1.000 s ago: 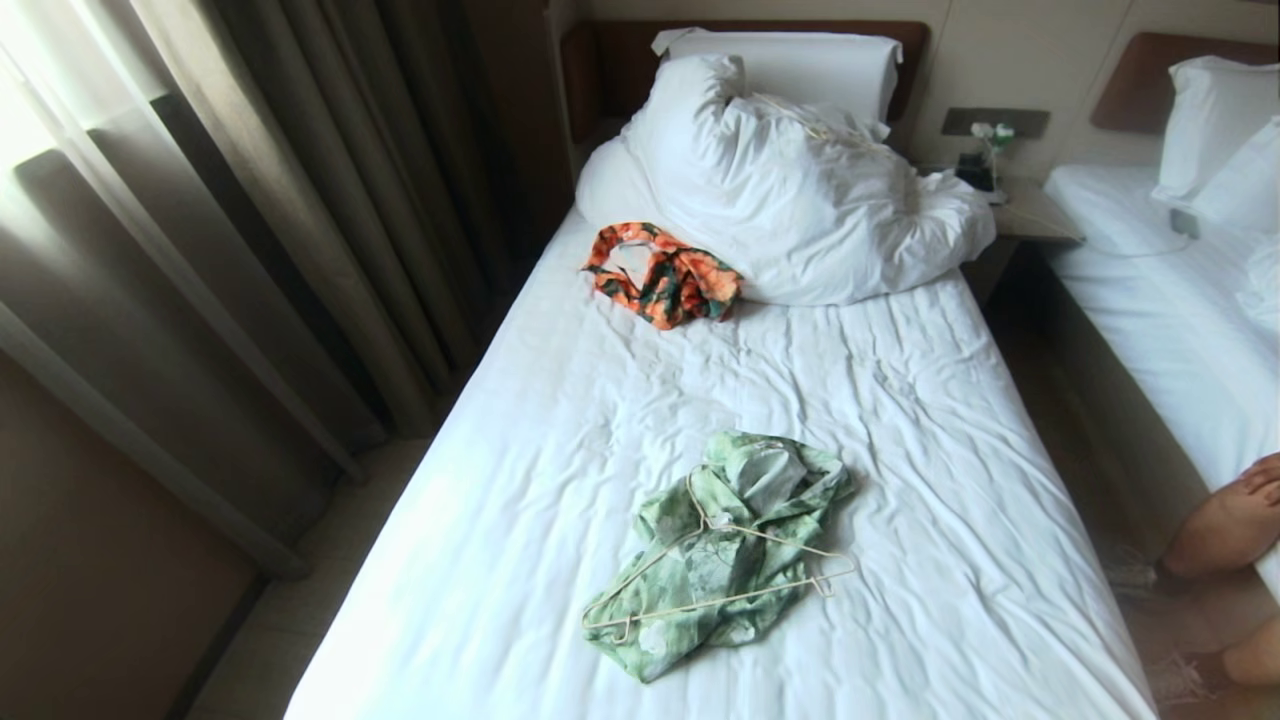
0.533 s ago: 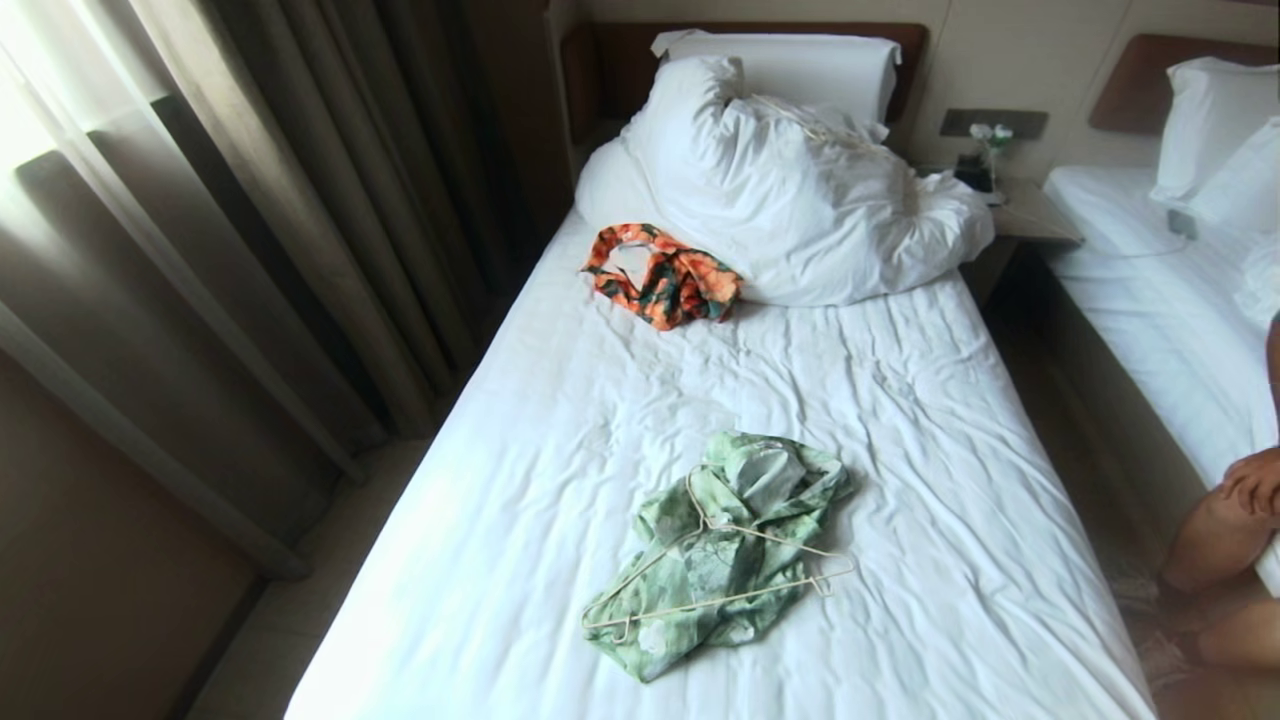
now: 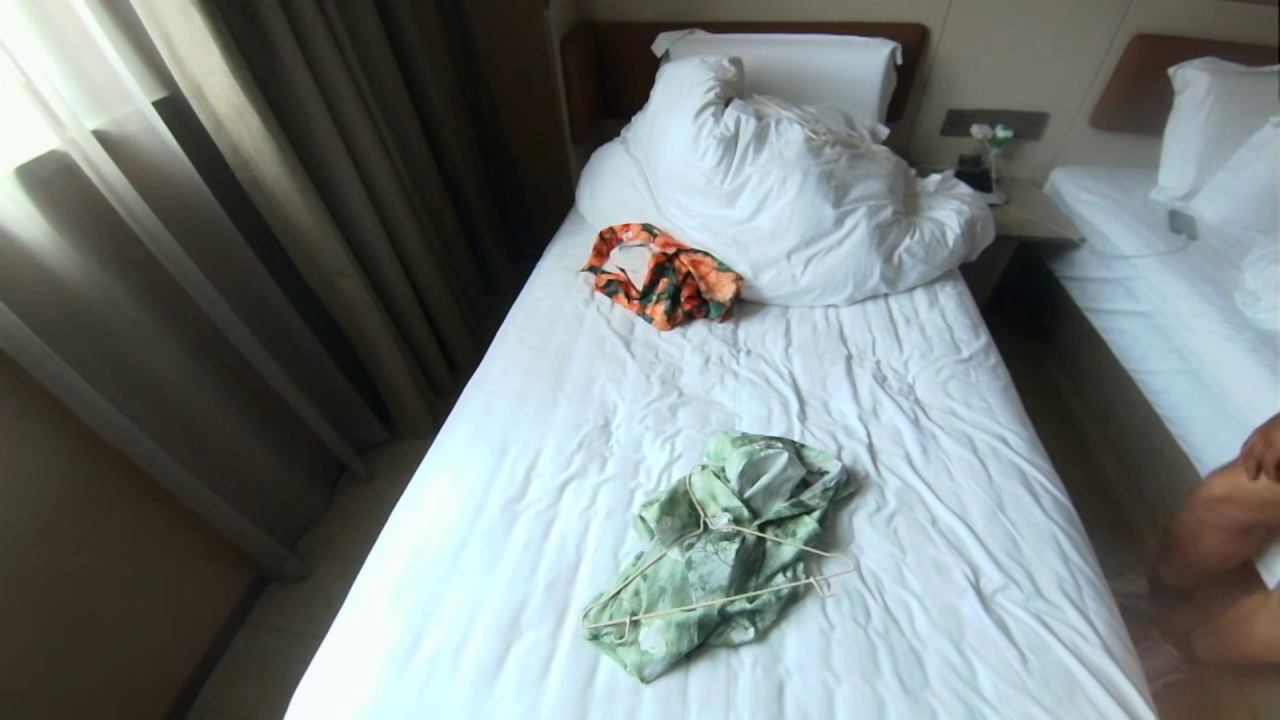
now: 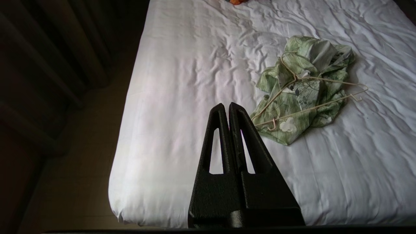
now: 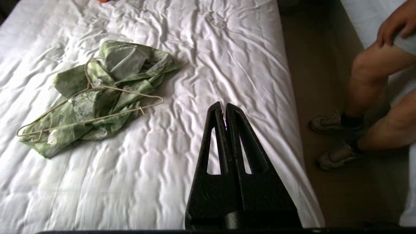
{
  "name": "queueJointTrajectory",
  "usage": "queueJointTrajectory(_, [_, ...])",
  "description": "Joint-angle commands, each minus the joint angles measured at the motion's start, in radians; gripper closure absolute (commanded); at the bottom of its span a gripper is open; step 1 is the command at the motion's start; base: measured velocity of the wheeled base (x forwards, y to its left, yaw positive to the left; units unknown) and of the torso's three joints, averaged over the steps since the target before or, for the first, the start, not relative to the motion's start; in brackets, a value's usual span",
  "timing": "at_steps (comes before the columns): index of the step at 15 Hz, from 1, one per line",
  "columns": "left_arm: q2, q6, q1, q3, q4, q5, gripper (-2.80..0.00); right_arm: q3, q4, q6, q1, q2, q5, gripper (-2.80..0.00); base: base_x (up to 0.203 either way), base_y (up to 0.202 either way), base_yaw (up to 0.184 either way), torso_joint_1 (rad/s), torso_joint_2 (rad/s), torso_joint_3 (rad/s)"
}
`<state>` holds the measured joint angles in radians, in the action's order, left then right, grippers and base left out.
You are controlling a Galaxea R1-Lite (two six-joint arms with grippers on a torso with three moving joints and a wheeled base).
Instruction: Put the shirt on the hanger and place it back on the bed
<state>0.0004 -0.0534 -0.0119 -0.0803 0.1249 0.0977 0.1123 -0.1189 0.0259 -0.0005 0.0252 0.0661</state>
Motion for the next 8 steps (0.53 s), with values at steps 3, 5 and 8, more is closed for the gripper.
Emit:
queueJointTrajectory(3, [0.0,-0.022,0.0,0.008,-0.001,0.003,0.0,-0.114,0.121,-0.049,-0.006,-0.027,-0.051,0.0,0.0,0.0,0.0,0.0,0.0,0.0])
queueJointTrajectory(5, [0.0,-0.076,0.0,0.026,-0.013,-0.005,0.0,-0.114,0.12,-0.06,-0.006,-0.027,-0.061,0.0,0.0,0.0,0.0,0.0,0.0,0.0])
queueJointTrajectory(8, [0.0,-0.109,0.0,0.074,-0.106,-0.044,0.0,-0.114,0.119,-0.07,-0.006,-0.027,-0.062,0.0,0.0,0.0,0.0,0.0,0.0,0.0])
